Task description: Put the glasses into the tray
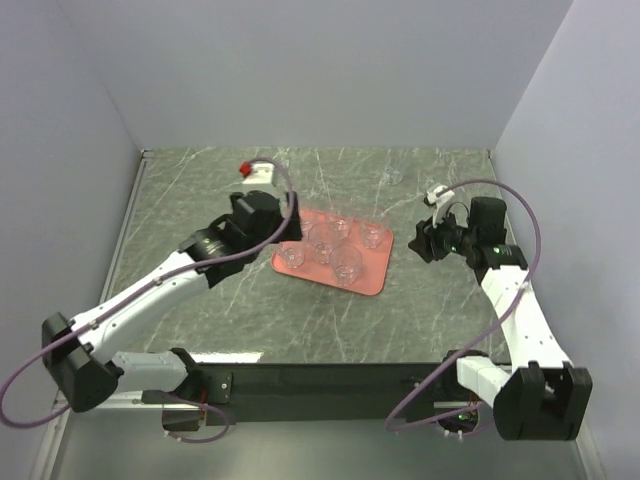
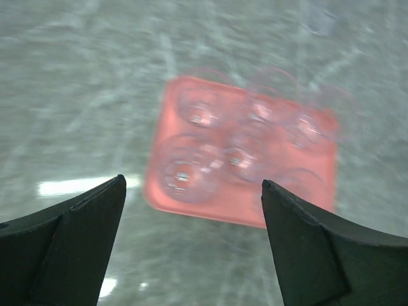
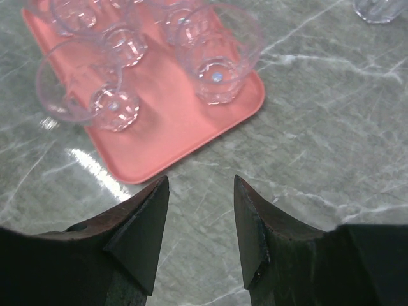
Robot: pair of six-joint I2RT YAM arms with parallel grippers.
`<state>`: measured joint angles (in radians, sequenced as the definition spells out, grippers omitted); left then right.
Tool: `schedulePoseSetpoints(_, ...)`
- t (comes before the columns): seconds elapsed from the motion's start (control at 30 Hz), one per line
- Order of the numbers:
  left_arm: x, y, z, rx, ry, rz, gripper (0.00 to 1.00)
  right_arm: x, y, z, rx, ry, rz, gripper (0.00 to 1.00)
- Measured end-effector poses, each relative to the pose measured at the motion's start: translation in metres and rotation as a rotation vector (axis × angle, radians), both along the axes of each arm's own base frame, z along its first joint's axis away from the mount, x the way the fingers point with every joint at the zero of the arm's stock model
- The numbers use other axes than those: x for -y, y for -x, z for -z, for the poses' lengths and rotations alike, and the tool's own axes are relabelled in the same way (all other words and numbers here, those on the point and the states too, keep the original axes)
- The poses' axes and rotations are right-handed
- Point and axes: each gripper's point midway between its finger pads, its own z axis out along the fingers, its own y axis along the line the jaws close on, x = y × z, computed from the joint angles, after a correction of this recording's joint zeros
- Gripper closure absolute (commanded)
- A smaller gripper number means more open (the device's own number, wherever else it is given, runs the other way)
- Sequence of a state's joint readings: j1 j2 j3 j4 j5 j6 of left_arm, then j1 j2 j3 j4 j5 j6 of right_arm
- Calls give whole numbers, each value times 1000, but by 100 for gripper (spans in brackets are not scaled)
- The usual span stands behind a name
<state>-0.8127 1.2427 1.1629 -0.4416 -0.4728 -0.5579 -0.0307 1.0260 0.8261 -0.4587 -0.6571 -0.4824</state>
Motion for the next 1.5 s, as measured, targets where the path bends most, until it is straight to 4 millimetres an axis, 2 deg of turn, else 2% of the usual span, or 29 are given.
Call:
schedulePoseSetpoints(0.1,-48,-11,-4,43,-62,-95,3,5,-19,-2,-32,4,37,47)
schedulePoseSetpoints(0.2,-89,-11,-2,71,-126,-182,1,9,-41,-11,-50,-5,84,47)
schedulePoseSetpoints(0.27,-112,-8,3,88,-160,-231,1,12,-58,-18,-61,-17,122,47)
schedulePoseSetpoints(0.43,-146,1,25,75,-221,-310,1,21,-116,-37,-98,-67,254,47)
schedulePoseSetpoints(0.63,-168,-3,25,75,-230,-391,1,30,-183,-41,-154,-128,415,47)
schedulePoseSetpoints(0.93,-180,-5,19,90,-220,-435,1,49,-258,-18,-227,-188,693,49)
schedulePoseSetpoints(1.23,-186,-9,23,79,-222,-454,1,40,-296,30,-296,-197,786,51)
schedulePoseSetpoints(1.5,-190,-12,28,60,-222,-460,1,36,-314,49,-304,-189,819,58)
